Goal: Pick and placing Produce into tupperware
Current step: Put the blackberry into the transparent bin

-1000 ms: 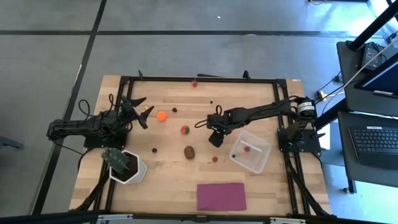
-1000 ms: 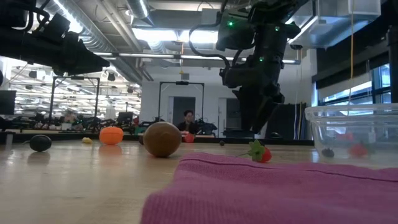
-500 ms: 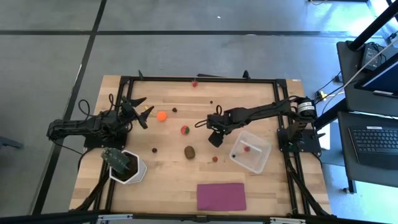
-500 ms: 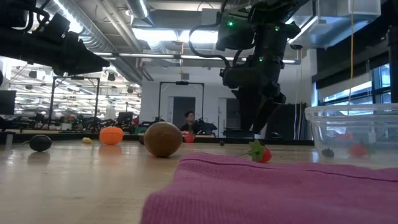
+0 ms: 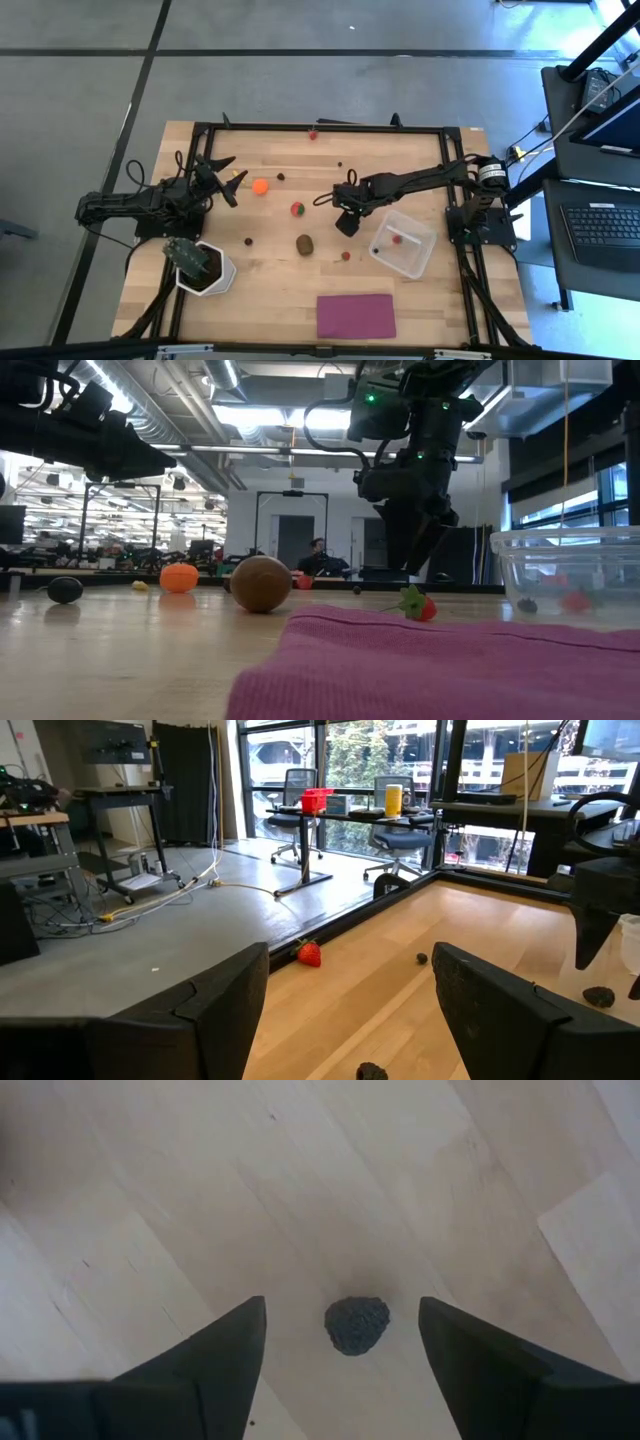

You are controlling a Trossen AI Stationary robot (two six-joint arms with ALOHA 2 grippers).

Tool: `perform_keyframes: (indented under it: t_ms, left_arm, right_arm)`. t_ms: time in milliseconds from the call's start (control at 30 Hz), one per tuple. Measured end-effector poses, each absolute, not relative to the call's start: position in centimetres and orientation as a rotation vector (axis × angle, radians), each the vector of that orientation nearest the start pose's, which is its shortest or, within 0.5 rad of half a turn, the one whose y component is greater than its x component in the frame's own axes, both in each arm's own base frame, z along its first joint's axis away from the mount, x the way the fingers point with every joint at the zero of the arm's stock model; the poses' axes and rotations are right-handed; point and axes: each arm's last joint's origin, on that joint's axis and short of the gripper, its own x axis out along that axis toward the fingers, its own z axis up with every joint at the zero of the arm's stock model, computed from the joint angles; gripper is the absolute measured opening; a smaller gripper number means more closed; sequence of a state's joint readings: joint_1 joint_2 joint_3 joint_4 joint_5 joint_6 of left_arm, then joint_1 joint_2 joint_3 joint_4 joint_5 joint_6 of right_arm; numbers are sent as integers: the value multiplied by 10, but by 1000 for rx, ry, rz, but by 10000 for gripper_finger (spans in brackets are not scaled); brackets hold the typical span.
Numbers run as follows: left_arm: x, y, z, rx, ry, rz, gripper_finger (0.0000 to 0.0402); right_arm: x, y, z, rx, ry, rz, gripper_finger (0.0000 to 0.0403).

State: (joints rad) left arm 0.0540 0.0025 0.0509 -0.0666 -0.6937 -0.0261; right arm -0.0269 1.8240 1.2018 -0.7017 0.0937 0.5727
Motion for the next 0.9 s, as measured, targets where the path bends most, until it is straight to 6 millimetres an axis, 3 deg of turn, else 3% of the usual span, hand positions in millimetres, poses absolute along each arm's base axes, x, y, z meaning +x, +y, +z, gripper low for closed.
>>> perform_keyframes:
  t_ms: [200,433,767,900]
  left_arm:
    - [87,23,174,-18,8,748,274]
    - [87,23,174,-17,9,748,274]
    - [87,23,174,-17,9,748,274]
    - [87,23,174,-18,9,748,274]
  right_arm:
    - [344,-12,170,439,1256,-477,264]
    - [348,-10,148,429,1332,-473,264]
    - [349,-10,136,429,1380,-468,263]
    - [349,-10,135,441,1380,-469,245]
